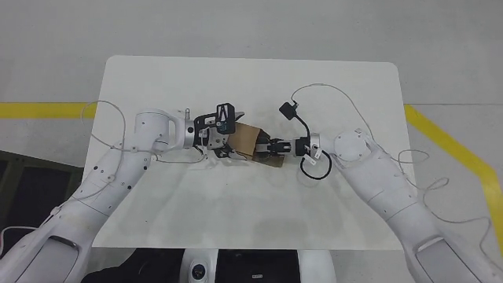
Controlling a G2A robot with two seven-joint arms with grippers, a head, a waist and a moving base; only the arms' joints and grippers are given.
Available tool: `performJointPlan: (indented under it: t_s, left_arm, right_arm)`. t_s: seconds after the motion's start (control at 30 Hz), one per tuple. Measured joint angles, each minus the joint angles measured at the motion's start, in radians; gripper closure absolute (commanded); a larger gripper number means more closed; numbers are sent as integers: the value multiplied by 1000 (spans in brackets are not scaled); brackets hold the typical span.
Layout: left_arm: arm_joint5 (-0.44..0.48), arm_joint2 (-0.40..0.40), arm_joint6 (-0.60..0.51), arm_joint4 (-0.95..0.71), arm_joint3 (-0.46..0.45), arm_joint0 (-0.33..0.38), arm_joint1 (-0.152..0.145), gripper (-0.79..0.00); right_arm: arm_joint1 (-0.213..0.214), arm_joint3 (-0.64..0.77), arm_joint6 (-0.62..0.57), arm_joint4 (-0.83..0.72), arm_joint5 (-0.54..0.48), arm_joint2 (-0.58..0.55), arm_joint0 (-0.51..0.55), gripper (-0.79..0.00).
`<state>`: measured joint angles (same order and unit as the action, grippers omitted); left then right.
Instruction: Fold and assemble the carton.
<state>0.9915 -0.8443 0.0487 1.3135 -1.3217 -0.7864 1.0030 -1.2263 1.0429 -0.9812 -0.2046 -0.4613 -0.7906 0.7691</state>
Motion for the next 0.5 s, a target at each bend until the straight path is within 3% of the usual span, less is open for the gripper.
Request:
performJointPlan:
  t_s: [0.5]
  left_arm:
    - [1, -32, 5, 18, -15, -26, -4, -785]
  right_arm:
    - [-57, -119, 6, -42, -107, 61, -60, 0]
